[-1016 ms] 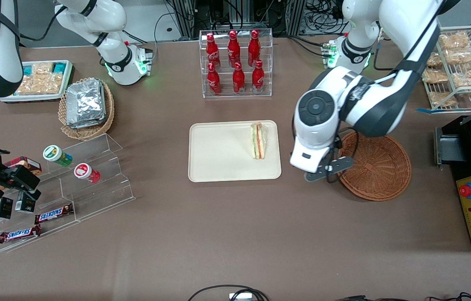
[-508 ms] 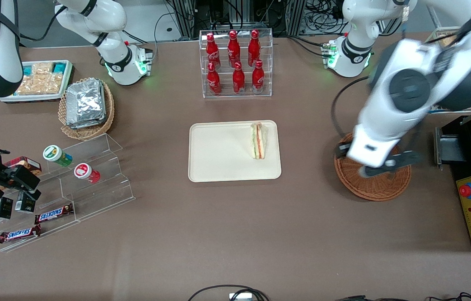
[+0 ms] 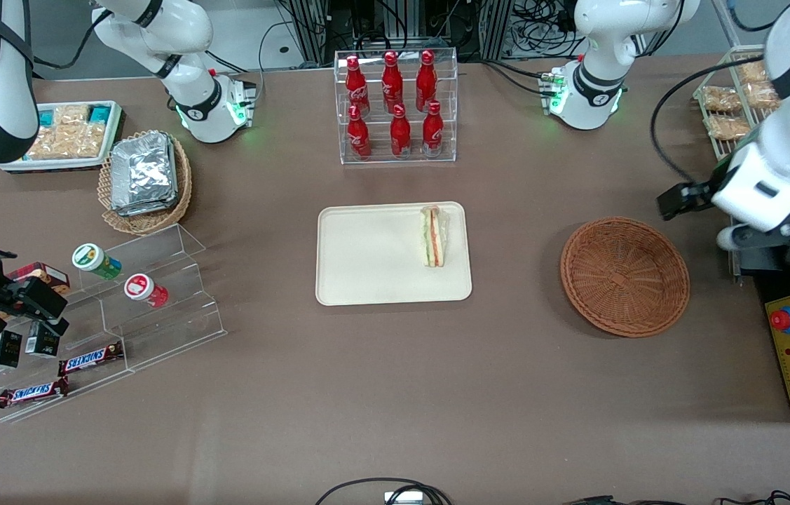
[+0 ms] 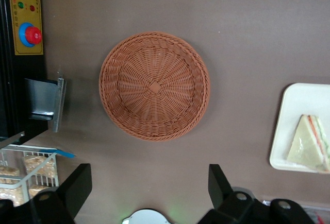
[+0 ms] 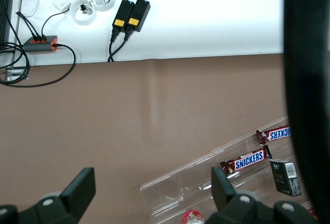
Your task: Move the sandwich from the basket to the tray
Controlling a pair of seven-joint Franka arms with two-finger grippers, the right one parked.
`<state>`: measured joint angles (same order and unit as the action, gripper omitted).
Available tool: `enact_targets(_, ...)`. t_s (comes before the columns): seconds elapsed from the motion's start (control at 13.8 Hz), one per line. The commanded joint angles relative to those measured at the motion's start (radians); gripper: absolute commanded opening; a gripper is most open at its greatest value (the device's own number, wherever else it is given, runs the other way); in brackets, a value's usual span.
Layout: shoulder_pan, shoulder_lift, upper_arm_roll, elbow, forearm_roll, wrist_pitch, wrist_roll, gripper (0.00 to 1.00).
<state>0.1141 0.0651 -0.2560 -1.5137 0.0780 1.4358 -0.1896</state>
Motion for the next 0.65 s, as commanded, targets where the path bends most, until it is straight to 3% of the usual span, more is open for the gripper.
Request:
enact_targets(0.0, 0.004, -0.056, 0.046, -0.031, -0.046, -0.020, 0.145, 1.00)
enact_targets(0.58, 0.003, -0.057, 0.054, -0.010, -0.046, -0.028, 0.269, 1.00)
